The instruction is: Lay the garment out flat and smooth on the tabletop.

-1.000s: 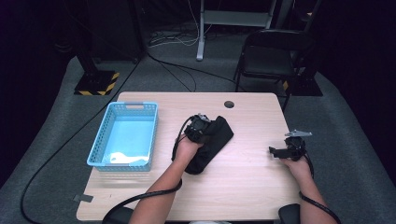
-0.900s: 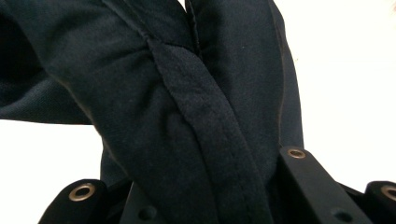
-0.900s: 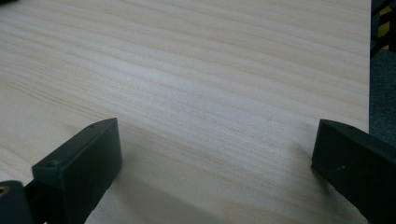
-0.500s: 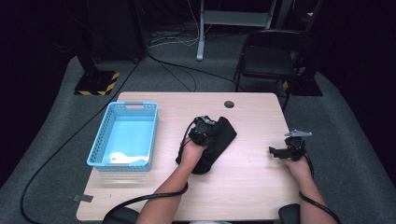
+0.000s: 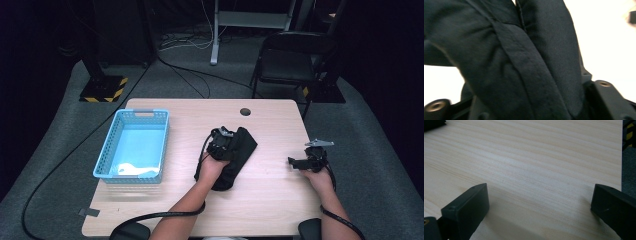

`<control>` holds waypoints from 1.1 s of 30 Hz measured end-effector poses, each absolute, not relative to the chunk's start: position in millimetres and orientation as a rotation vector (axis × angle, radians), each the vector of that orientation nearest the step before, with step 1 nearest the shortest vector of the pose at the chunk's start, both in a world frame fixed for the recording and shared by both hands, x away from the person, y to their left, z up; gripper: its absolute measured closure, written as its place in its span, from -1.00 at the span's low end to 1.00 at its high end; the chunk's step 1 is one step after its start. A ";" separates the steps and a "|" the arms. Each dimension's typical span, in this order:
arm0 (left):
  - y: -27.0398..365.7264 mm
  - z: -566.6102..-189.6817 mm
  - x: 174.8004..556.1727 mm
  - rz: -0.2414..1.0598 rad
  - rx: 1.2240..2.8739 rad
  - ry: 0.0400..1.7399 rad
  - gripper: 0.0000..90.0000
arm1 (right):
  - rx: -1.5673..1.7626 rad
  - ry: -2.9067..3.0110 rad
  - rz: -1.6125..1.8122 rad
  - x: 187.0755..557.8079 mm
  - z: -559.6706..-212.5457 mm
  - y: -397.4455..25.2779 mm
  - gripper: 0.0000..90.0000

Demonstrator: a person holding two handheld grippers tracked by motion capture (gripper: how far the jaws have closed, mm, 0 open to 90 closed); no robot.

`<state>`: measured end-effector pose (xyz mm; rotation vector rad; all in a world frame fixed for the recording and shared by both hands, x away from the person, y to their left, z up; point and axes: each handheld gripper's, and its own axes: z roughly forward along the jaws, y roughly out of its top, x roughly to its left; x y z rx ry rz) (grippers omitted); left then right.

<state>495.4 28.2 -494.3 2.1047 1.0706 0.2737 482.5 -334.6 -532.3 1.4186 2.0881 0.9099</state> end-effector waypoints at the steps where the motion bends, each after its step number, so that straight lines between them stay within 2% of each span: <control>1: 27.0 -494.1 493.8 0.273 2.107 1.065 -0.06 | 1.420 2.087 0.911 482.5 -532.3 -334.5 -0.98; 5: 24.7 -493.6 490.7 0.249 2.108 1.039 -0.32 | 1.423 2.078 0.911 482.3 -532.2 -334.8 -0.96; 9: 27.2 -492.8 491.5 0.196 2.113 1.000 -0.48 | 1.431 2.067 0.916 481.7 -532.0 -335.3 -0.92; 16: 38.0 -487.6 494.6 0.138 2.106 0.964 -0.49 | 1.431 2.061 0.918 480.7 -531.6 -334.4 -0.87; 19: 40.4 -485.3 492.9 0.151 2.102 0.948 -0.49 | 1.457 2.051 0.938 480.8 -528.5 -332.5 -0.65; 33: 63.7 -471.4 490.5 0.163 2.035 0.887 -0.45 | 1.403 2.034 1.046 475.8 -500.5 -300.2 -0.62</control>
